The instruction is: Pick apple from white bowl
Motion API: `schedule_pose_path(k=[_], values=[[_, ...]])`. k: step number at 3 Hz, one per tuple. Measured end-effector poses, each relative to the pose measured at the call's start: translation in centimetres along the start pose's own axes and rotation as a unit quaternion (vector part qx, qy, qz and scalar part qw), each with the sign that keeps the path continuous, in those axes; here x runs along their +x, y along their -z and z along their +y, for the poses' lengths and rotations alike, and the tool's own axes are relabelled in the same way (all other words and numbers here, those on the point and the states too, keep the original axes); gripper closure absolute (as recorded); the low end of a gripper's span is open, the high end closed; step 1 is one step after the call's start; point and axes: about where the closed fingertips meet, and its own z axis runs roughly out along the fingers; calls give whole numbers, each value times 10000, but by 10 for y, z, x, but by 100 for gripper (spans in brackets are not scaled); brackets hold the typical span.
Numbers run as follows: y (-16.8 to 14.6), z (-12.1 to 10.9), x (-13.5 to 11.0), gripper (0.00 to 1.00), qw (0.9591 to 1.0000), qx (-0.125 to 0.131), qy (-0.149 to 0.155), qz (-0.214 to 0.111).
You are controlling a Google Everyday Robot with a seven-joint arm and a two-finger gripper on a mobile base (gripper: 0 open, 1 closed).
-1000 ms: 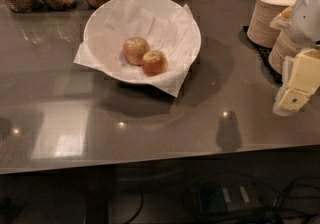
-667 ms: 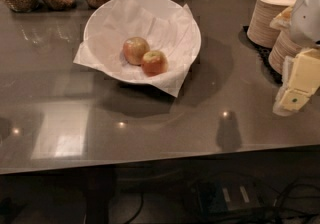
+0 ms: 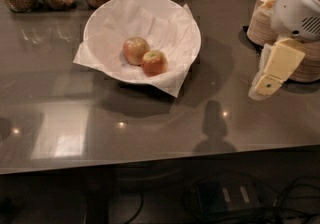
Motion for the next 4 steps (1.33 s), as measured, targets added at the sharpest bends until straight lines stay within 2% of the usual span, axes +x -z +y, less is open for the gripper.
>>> schedule_pose_path(k=[1,3,4], values=[[-18,-17,-30,0,9989,102,-66,-443],[-55,-54,-84,0,9949,195,-210,-966],[-102,-91,-137,0,9912,196,-461,-1225]])
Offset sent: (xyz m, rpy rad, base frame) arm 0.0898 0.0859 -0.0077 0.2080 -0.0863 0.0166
